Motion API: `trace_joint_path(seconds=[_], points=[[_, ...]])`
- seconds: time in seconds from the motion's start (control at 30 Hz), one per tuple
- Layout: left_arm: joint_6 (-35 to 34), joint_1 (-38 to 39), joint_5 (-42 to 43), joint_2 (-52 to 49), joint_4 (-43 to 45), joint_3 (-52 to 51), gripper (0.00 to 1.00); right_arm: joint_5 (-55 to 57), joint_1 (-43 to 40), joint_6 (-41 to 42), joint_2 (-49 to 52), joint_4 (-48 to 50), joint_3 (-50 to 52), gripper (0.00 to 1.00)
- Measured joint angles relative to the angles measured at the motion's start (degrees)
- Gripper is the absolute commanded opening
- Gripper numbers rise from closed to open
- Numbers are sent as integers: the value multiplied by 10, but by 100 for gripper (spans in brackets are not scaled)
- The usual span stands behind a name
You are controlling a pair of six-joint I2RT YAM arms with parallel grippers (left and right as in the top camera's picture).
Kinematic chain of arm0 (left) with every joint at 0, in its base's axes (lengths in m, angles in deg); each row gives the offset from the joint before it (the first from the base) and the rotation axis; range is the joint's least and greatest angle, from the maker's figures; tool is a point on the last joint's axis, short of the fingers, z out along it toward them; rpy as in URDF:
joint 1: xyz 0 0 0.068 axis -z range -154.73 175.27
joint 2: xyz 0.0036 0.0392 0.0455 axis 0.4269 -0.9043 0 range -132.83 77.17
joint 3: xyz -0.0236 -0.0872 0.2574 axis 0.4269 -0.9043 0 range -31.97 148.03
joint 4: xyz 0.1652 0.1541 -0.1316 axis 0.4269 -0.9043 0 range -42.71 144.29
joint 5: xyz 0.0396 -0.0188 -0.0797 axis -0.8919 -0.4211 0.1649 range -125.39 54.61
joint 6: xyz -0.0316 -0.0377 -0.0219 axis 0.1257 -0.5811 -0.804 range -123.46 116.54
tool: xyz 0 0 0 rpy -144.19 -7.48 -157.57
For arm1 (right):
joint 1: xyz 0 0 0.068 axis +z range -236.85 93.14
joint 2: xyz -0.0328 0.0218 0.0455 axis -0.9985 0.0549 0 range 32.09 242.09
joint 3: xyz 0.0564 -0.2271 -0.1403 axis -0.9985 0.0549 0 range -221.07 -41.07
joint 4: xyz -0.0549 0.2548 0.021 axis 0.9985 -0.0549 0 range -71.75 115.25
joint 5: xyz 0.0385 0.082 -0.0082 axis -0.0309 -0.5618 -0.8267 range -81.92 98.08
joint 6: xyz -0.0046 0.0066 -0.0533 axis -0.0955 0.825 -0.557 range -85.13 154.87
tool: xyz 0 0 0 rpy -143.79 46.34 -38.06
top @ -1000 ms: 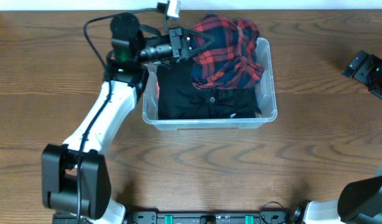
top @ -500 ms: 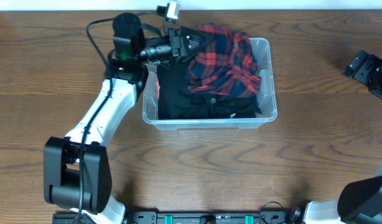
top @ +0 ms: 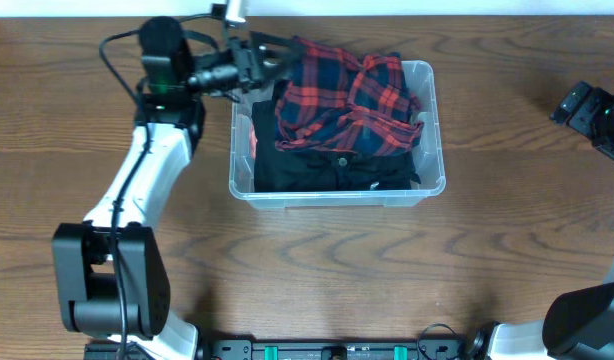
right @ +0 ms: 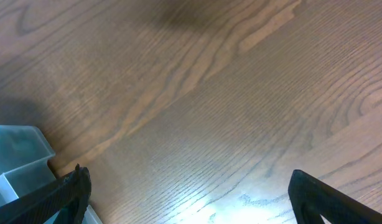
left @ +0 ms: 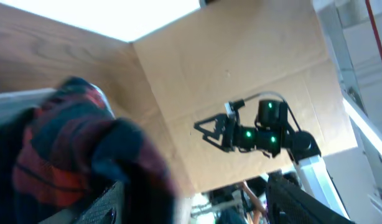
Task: Pack container
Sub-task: 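Open the left gripper and lift it off the plaid shirt, then press the plaid shirt down into the bin with the left gripper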
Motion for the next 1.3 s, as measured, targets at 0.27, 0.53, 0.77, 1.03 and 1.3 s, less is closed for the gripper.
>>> trace_joint_path(seconds=[0.27,0.53,0.77,1.03,1.3], points=[[30,-74,12,1,-50,0,71,0,0,0,0,0,0,99],[184,-80,-54,1,-272,1,69,0,0,0,0,0,0,99],[341,-45,-212,6,-479,22,68,0,0,1,0,0,0,99],[512,49,-464,26,-678,171,68,0,0,1,0,0,0,99],[577,126,-600,46,-697,217,57,0,0,1,0,0,0,99]])
